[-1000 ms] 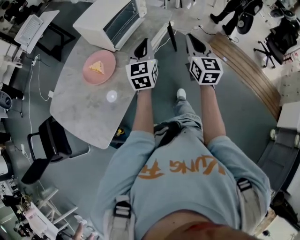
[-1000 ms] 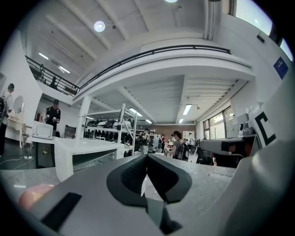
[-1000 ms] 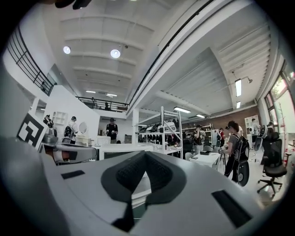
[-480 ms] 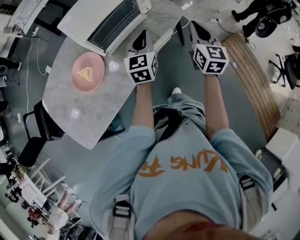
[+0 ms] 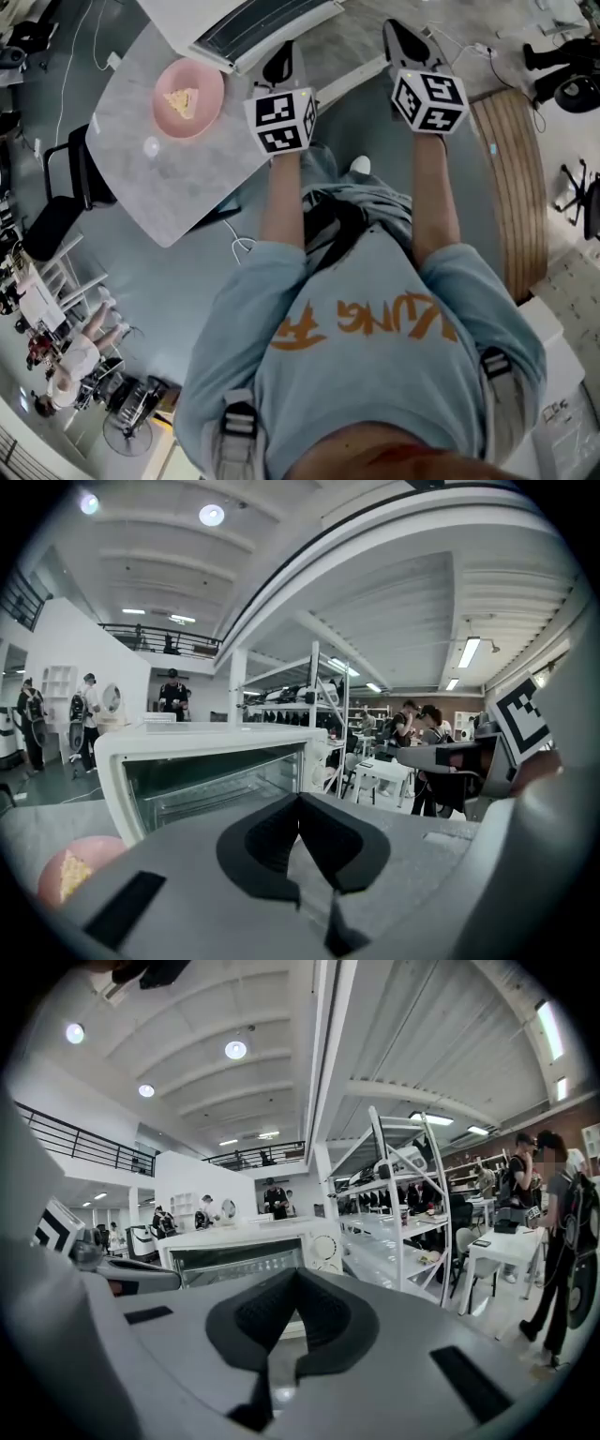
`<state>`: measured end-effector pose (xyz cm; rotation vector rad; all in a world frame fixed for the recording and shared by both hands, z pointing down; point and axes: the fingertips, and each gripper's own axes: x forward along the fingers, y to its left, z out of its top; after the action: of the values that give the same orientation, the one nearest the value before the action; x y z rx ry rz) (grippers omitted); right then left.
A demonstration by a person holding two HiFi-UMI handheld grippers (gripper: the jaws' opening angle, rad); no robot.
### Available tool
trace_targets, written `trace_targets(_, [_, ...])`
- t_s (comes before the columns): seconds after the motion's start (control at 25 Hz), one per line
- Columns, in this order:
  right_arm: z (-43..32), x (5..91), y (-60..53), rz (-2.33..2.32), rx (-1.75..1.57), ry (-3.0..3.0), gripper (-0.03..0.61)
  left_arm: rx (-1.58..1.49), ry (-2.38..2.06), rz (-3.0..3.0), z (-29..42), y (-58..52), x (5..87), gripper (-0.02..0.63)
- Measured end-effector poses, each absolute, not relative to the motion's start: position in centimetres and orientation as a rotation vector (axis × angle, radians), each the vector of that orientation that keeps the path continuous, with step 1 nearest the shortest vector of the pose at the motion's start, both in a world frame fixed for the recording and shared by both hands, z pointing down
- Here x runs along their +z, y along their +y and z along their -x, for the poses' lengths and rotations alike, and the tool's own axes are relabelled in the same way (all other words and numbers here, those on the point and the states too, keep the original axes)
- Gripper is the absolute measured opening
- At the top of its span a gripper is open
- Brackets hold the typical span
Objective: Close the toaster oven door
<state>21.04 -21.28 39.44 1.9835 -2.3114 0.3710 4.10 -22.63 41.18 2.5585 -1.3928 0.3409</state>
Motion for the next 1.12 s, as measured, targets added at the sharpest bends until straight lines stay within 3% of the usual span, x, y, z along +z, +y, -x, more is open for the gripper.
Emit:
trace_targets(0.52, [-14.0, 48.7, -22.3, -1.577, 0.344, -2.359, -0.003, 0.485, -1.475, -2.37, 0.1, -19.6, 50.8, 0.002])
trace_targets(1.12, [-12.5, 56.8, -17.4, -1.088, 0.106, -2.212, -0.003, 0.794, -1.313, -2.416, -1.6, -13.6, 57.6, 0.002])
